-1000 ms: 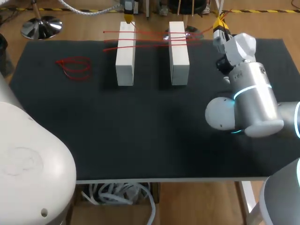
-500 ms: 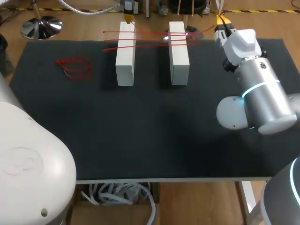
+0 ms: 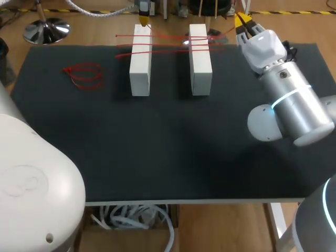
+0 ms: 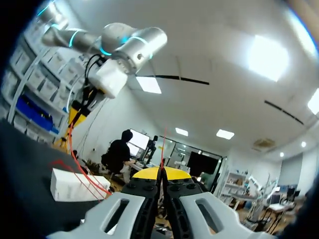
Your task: Grab the tape and strap the tape.
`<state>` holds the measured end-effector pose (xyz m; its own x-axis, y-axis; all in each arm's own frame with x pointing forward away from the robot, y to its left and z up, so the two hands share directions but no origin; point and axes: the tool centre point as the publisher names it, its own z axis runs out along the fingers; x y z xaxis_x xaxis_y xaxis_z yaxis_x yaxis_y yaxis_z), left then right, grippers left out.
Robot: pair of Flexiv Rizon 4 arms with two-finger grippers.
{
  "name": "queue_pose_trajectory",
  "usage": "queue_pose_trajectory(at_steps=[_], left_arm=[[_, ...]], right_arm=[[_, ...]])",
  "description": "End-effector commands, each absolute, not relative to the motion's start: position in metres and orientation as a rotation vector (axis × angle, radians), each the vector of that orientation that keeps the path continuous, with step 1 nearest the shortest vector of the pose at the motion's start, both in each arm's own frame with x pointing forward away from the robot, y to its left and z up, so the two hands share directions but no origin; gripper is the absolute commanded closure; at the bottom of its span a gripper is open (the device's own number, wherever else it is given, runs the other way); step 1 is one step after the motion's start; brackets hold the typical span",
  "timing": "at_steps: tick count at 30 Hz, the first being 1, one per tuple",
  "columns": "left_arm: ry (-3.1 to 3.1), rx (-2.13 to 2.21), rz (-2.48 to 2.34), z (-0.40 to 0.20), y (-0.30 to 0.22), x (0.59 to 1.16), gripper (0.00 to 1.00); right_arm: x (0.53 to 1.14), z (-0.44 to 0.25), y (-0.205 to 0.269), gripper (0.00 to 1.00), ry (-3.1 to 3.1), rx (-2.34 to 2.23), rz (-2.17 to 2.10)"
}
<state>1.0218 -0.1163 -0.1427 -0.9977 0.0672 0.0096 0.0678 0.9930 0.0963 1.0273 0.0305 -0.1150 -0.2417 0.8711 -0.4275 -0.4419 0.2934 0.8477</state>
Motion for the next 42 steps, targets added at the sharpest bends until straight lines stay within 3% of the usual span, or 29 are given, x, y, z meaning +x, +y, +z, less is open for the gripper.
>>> queue_pose_trajectory(at_steps=[1, 11, 42], left_arm=[[-3.131, -0.105, -0.154, -0.143, -0.116, 1.021, 1.0], [-3.131, -0.105, -0.154, -0.143, -0.116, 1.021, 1.0], [-3.131, -0.105, -0.154, -0.143, -0.116, 1.021, 1.0]], right_arm=[[1.036, -0.112, 0.033, 1.0, 1.325, 0.344, 1.232], [1.036, -0.109, 0.052, 1.0, 1.411, 0.086, 1.07], [1.04, -0.112, 0.062, 1.0, 1.418, 0.11, 1.122]])
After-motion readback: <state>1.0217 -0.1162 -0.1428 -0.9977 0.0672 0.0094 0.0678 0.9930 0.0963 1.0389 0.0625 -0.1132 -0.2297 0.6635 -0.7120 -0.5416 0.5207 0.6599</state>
